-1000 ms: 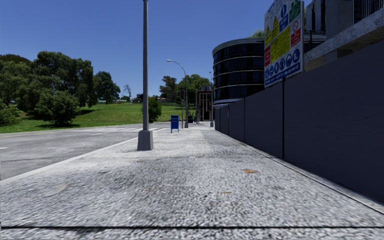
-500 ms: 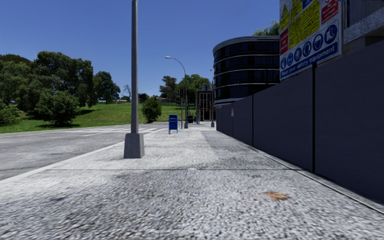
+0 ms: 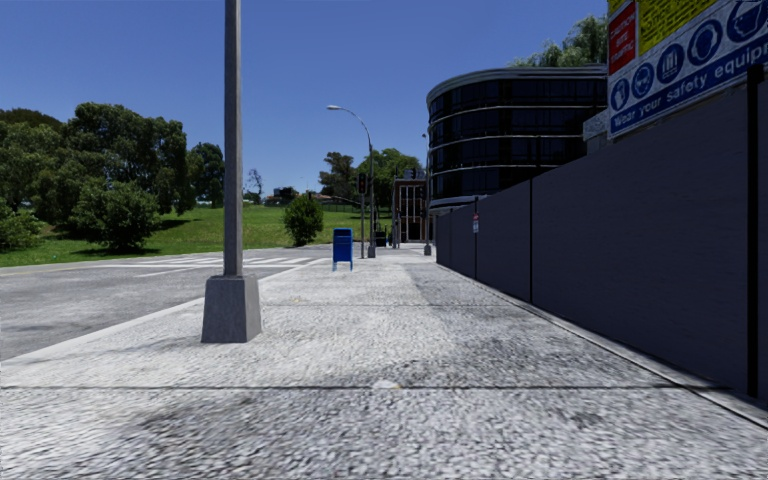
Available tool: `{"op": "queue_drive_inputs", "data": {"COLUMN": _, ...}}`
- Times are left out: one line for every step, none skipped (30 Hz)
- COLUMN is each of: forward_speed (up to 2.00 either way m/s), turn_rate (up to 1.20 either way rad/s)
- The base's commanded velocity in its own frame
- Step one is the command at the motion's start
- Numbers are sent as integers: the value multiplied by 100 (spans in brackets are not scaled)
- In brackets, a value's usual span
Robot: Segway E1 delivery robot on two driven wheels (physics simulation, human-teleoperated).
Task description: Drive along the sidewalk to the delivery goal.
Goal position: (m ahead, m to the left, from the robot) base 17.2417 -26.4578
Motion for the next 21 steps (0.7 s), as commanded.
{"op": "queue_drive_inputs", "data": {"forward_speed": 200, "turn_rate": 0}}
{"op": "queue_drive_inputs", "data": {"forward_speed": 200, "turn_rate": 0}}
{"op": "queue_drive_inputs", "data": {"forward_speed": 200, "turn_rate": 0}}
{"op": "queue_drive_inputs", "data": {"forward_speed": 200, "turn_rate": 0}}
{"op": "queue_drive_inputs", "data": {"forward_speed": 200, "turn_rate": 0}}
{"op": "queue_drive_inputs", "data": {"forward_speed": 200, "turn_rate": 0}}
{"op": "queue_drive_inputs", "data": {"forward_speed": 200, "turn_rate": 0}}
{"op": "queue_drive_inputs", "data": {"forward_speed": 200, "turn_rate": 0}}
{"op": "queue_drive_inputs", "data": {"forward_speed": 200, "turn_rate": 0}}
{"op": "queue_drive_inputs", "data": {"forward_speed": 200, "turn_rate": 0}}
{"op": "queue_drive_inputs", "data": {"forward_speed": 200, "turn_rate": 0}}
{"op": "queue_drive_inputs", "data": {"forward_speed": 200, "turn_rate": 0}}
{"op": "queue_drive_inputs", "data": {"forward_speed": 200, "turn_rate": 0}}
{"op": "queue_drive_inputs", "data": {"forward_speed": 200, "turn_rate": 0}}
{"op": "queue_drive_inputs", "data": {"forward_speed": 200, "turn_rate": 0}}
{"op": "queue_drive_inputs", "data": {"forward_speed": 200, "turn_rate": 0}}
{"op": "queue_drive_inputs", "data": {"forward_speed": 200, "turn_rate": 0}}
{"op": "queue_drive_inputs", "data": {"forward_speed": 200, "turn_rate": 0}}
{"op": "queue_drive_inputs", "data": {"forward_speed": 200, "turn_rate": 0}}
{"op": "queue_drive_inputs", "data": {"forward_speed": 200, "turn_rate": 0}}
{"op": "queue_drive_inputs", "data": {"forward_speed": 200, "turn_rate": 0}}
